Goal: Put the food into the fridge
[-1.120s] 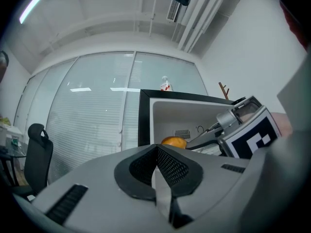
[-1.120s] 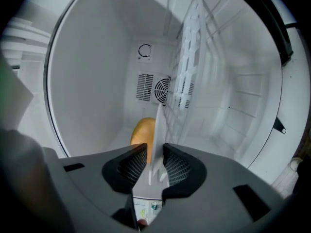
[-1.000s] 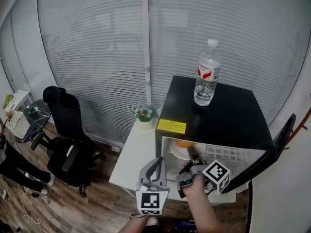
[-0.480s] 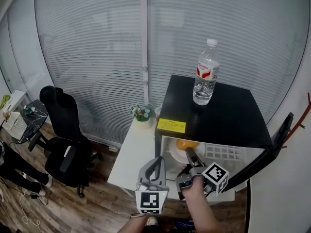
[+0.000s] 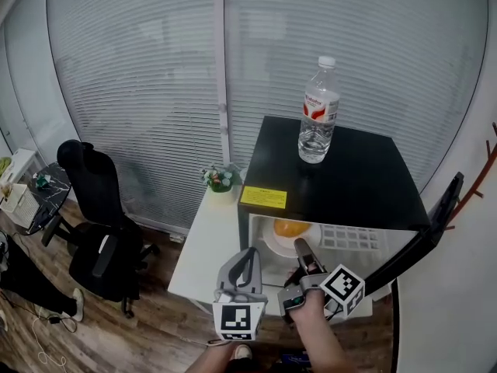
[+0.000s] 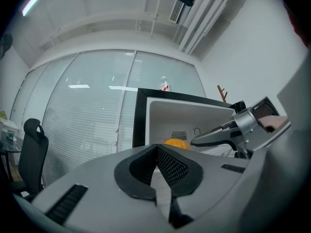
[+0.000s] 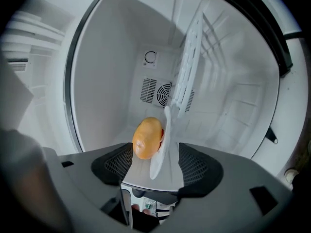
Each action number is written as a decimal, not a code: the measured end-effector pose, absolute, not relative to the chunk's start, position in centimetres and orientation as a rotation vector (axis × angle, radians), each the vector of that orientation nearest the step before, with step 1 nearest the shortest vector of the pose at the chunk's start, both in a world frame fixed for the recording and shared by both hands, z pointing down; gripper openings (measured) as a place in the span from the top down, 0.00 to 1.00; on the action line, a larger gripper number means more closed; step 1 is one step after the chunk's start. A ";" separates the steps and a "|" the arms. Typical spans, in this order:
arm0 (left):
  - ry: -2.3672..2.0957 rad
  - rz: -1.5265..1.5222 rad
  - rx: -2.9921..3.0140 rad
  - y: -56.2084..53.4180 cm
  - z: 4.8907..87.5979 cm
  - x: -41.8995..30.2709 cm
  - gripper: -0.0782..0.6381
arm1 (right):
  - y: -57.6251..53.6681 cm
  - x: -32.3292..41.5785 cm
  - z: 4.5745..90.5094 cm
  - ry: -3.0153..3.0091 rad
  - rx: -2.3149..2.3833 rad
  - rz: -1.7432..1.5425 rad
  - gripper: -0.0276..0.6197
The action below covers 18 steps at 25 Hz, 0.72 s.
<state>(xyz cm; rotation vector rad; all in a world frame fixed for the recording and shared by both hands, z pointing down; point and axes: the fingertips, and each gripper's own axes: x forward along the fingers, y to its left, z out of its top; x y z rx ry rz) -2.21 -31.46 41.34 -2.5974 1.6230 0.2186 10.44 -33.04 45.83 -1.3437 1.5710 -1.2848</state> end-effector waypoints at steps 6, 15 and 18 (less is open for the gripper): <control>1.569 0.194 -2.628 -31.4 41.0 0.4 0.85 | -31.1 13.8 44.2 1.705 -1.533 -1.039 0.52; 1.493 0.181 -2.670 -30.7 40.5 4.6 0.85 | -28.0 19.0 39.5 2.007 -1.829 -0.433 0.52; 1.471 0.162 -2.681 -30.3 40.4 5.8 0.85 | -27.3 19.7 38.5 2.121 -1.942 -0.185 0.52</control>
